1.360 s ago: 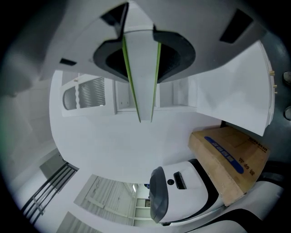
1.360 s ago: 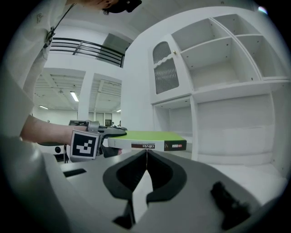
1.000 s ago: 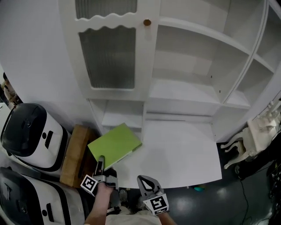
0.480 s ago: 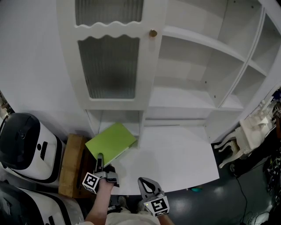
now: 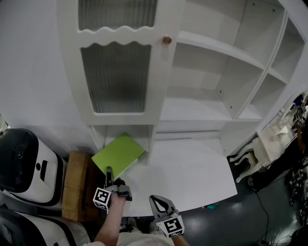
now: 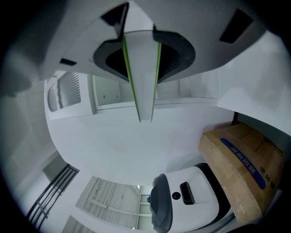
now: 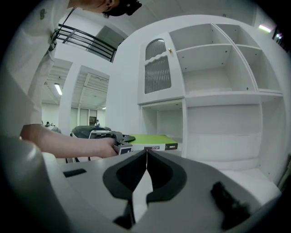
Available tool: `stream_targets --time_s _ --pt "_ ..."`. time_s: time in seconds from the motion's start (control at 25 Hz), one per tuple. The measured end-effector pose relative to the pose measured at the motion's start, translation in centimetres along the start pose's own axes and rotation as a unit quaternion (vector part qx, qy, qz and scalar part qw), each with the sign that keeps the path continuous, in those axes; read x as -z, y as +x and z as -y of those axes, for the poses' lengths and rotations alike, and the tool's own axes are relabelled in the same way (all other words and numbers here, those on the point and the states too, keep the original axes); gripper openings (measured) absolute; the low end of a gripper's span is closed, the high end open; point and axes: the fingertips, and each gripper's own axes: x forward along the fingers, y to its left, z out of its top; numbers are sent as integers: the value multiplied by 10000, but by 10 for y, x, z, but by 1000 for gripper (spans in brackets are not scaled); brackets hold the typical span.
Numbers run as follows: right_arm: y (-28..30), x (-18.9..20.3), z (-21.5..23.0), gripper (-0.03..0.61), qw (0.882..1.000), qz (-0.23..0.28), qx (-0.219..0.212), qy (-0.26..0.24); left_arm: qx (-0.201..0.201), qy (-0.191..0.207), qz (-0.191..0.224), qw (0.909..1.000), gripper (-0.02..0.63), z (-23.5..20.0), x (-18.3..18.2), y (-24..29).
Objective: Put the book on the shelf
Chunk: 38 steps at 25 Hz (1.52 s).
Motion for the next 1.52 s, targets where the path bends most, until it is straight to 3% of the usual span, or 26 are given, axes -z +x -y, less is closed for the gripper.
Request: stream_targets --time_s 0.28,1.0,1.2,1.52 --pt "4 2 5 14 10000 -40 17 10 -105 -133 136 9998 147 -6 5 12" --pt "8 5 24 14 9997 -126 203 -3 -207 -95 -11 9997 149 -14 27 39" --pt "10 3 24 14 9997 -81 222 -16 -183 -3 -145 9997 149 -16 33 45" --pt "10 4 31 14 9993 -126 343 69 20 184 -723 9972 180 -10 63 65"
